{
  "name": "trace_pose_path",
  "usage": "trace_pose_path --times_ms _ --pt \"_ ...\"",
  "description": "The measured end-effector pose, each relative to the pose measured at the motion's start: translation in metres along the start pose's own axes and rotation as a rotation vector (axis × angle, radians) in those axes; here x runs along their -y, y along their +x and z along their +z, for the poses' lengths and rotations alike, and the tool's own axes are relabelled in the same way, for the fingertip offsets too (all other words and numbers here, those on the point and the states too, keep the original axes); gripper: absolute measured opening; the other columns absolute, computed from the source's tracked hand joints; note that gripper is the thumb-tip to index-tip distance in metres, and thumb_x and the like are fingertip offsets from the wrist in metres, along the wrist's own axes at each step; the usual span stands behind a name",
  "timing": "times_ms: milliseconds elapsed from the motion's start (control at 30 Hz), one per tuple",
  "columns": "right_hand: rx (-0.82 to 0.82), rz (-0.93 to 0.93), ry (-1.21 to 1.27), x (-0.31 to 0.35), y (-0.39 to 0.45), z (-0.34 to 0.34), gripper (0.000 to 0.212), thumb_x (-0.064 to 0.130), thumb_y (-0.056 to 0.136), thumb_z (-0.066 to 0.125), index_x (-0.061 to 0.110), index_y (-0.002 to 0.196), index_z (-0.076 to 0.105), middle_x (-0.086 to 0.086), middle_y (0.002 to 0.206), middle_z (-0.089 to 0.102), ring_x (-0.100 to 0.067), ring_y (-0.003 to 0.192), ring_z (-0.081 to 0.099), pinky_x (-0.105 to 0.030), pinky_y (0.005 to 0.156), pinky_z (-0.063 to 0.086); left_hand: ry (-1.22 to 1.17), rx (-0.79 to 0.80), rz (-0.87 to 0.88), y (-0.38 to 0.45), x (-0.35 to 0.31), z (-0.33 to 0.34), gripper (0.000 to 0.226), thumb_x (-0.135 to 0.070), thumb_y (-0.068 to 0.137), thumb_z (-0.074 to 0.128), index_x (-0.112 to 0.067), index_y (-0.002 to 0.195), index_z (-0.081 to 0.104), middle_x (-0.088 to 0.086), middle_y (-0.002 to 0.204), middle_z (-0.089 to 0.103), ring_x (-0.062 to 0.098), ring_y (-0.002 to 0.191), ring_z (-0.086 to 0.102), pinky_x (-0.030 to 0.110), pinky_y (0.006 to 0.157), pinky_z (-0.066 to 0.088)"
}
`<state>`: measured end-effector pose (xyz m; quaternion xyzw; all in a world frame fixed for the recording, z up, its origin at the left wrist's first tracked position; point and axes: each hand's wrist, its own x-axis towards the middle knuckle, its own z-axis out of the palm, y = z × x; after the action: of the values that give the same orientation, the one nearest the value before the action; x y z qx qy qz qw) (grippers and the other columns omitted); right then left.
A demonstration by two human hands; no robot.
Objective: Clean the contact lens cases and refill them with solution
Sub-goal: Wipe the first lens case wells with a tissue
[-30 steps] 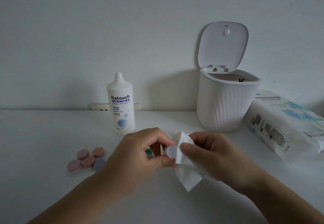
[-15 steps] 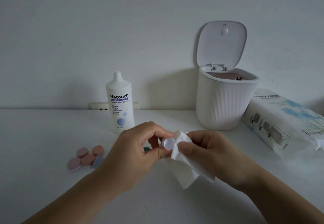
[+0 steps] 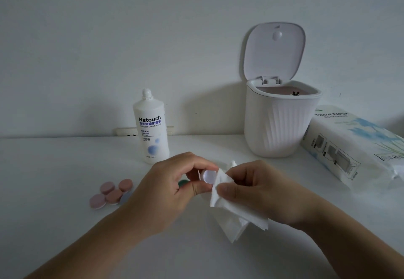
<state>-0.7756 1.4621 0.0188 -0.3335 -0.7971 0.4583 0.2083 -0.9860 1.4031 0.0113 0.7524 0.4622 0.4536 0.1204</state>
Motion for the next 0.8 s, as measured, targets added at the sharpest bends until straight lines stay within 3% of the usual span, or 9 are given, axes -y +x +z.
trace_pose_path --times_ms 133,233,333,533,633,733,800 --pt "-0.114 -0.023 0.089 0.000 0.002 0.002 0.038 0.047 0.084 0.063 0.010 0.082 0.072 0.000 0.065 0.058 -0.011 0.058 0.050 -0.027 0.055 0.039 -0.050 -0.099 -0.075 -0.002 0.002 0.000 0.021 -0.041 0.075 0.084 -0.031 0.090 0.073 -0.012 0.080 0.070 0.012 0.079 0.068 0.017 0.068 0.051" --pt "-0.158 -0.039 0.198 -0.001 0.003 0.004 0.034 0.044 0.085 0.064 0.011 0.085 0.075 -0.008 0.074 0.066 -0.015 0.064 0.055 -0.029 0.059 0.042 -0.089 -0.105 -0.078 -0.003 0.002 0.004 0.028 -0.036 0.067 0.090 -0.028 0.084 0.068 -0.007 0.075 0.067 0.014 0.073 0.065 0.016 0.067 0.050" --pt "-0.125 -0.017 0.216 -0.002 0.003 0.003 0.034 0.044 0.085 0.066 0.011 0.087 0.076 -0.003 0.073 0.066 -0.011 0.062 0.057 -0.023 0.056 0.045 -0.082 -0.086 -0.084 -0.002 0.003 0.004 0.020 -0.030 0.074 0.086 -0.029 0.087 0.070 -0.007 0.079 0.068 0.014 0.078 0.066 0.018 0.068 0.050" --pt "0.016 0.014 0.084 0.000 -0.001 0.003 0.032 0.048 0.085 0.066 0.019 0.073 0.071 0.006 0.062 0.057 -0.011 0.057 0.050 -0.025 0.055 0.039 -0.038 0.008 -0.030 0.000 0.000 0.002 0.022 -0.033 0.083 0.069 -0.027 0.104 0.072 -0.021 0.092 0.069 0.008 0.090 0.067 0.011 0.076 0.048" --pt "-0.081 -0.010 0.112 -0.002 -0.001 0.002 0.038 0.048 0.082 0.066 0.011 0.077 0.071 0.001 0.062 0.055 -0.012 0.057 0.048 -0.028 0.054 0.037 -0.077 -0.058 -0.048 0.000 0.001 0.002 0.018 -0.038 0.082 0.081 -0.032 0.096 0.072 -0.015 0.085 0.069 0.012 0.085 0.067 0.020 0.070 0.052" --pt "-0.159 -0.042 0.211 -0.001 0.000 0.003 0.035 0.043 0.086 0.066 0.009 0.085 0.075 -0.020 0.074 0.064 -0.017 0.064 0.055 -0.032 0.060 0.041 -0.117 -0.112 -0.051 -0.003 0.001 0.006 0.024 -0.045 0.072 0.079 -0.031 0.087 0.066 -0.007 0.078 0.067 0.016 0.075 0.065 0.032 0.066 0.053" --pt "-0.151 -0.039 0.249 0.000 0.000 0.003 0.034 0.042 0.087 0.066 0.009 0.087 0.076 -0.021 0.081 0.070 -0.018 0.067 0.059 -0.031 0.061 0.044 -0.139 -0.108 -0.047 -0.004 0.000 0.009 0.024 -0.042 0.071 0.079 -0.030 0.085 0.063 -0.004 0.078 0.067 0.018 0.073 0.064 0.037 0.066 0.053"
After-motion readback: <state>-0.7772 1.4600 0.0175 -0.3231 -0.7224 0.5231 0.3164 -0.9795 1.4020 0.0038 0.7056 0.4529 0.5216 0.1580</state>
